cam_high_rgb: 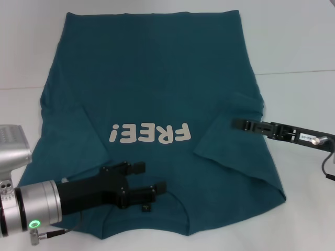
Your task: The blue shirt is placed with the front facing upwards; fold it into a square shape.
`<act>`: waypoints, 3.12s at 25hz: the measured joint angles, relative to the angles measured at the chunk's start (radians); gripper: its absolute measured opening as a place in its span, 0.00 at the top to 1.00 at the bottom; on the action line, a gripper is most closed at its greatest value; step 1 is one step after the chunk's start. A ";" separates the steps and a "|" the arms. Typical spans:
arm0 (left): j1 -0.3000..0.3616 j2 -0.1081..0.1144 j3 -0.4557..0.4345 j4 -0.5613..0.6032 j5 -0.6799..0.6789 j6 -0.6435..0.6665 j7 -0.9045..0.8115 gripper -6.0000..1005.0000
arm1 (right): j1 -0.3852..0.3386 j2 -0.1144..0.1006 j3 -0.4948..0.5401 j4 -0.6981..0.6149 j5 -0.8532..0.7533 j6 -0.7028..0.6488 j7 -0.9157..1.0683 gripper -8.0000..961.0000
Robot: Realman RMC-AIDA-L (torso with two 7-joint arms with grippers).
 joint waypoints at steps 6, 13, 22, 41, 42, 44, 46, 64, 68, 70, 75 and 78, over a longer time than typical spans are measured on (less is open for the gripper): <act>0.002 0.003 -0.008 0.020 0.000 0.010 -0.057 0.09 | -0.029 -0.001 0.011 0.000 0.037 -0.041 -0.086 0.12; 0.006 0.004 -0.009 0.107 0.007 -0.013 -0.192 0.08 | -0.032 0.001 0.012 0.009 0.038 -0.037 -0.095 0.02; 0.003 0.033 -0.081 0.245 0.164 -0.129 -0.478 0.08 | -0.028 0.006 0.010 0.010 0.033 -0.044 -0.074 0.03; -0.005 0.082 -0.216 0.327 0.462 -0.149 -0.733 0.08 | -0.021 -0.001 0.012 0.012 0.038 -0.036 -0.051 0.03; -0.005 0.082 -0.216 0.330 0.479 -0.149 -0.741 0.08 | -0.022 -0.001 0.012 0.011 0.038 -0.036 -0.051 0.03; -0.005 0.082 -0.217 0.331 0.505 -0.153 -0.754 0.08 | -0.022 -0.001 0.012 0.011 0.038 -0.035 -0.051 0.03; -0.005 0.083 -0.217 0.331 0.523 -0.163 -0.765 0.08 | -0.022 -0.001 0.012 0.011 0.038 -0.035 -0.051 0.03; 0.005 0.081 -0.236 0.324 0.584 -0.204 -0.761 0.08 | -0.020 -0.003 0.012 0.005 0.039 -0.035 -0.051 0.03; 0.005 0.081 -0.235 0.324 0.603 -0.202 -0.756 0.08 | -0.020 -0.003 0.012 0.005 0.039 -0.035 -0.050 0.03; 0.005 0.080 -0.233 0.324 0.608 -0.201 -0.756 0.08 | -0.020 -0.003 0.012 0.005 0.039 -0.035 -0.050 0.03; 0.004 0.080 -0.231 0.324 0.612 -0.192 -0.755 0.08 | -0.018 -0.003 0.012 0.005 0.039 -0.035 -0.049 0.03; 0.000 0.081 -0.231 0.324 0.622 -0.179 -0.754 0.08 | -0.017 -0.003 0.012 0.006 0.039 -0.035 -0.049 0.03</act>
